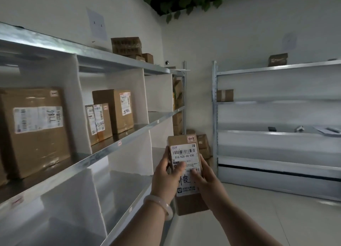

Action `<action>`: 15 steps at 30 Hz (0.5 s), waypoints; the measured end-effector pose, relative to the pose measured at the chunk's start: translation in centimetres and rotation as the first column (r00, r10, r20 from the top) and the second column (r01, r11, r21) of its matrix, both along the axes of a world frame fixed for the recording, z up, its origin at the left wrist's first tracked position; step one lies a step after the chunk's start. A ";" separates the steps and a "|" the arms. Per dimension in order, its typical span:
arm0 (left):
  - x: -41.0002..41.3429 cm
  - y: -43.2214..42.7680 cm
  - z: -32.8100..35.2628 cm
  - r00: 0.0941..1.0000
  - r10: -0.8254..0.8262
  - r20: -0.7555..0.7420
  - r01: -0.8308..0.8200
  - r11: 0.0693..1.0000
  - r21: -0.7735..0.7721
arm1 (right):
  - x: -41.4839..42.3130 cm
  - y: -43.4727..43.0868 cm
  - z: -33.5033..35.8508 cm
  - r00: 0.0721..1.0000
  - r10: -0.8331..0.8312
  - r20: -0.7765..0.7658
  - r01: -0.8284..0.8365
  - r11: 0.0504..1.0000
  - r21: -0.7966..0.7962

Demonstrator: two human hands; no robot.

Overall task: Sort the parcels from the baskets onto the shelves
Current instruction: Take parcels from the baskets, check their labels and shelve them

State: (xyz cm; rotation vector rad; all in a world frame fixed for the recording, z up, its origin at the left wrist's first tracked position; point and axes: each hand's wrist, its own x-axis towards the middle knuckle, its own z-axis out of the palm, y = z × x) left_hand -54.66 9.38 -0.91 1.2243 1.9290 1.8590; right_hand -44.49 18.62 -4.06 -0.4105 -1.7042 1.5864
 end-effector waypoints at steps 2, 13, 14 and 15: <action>-1.3 2.8 0.4 0.999 -0.034 -0.010 0.034 0.999 -0.010 | -1.2 2.6 0.5 1.000 -0.015 -0.006 0.015 1.000 -0.016; -7.0 19.8 2.2 0.993 -0.101 -0.064 0.098 0.994 -0.039 | -7.1 20.8 2.2 0.999 -0.012 0.030 0.010 0.996 0.084; -7.5 21.6 2.6 0.994 -0.085 -0.073 0.082 0.996 -0.038 | -7.6 22.7 2.8 0.999 0.002 0.037 -0.005 0.996 0.093; -8.0 23.4 3.1 0.995 -0.067 -0.079 0.065 0.997 -0.033 | -8.1 24.6 3.5 0.999 0.019 0.043 -0.023 0.995 0.096</action>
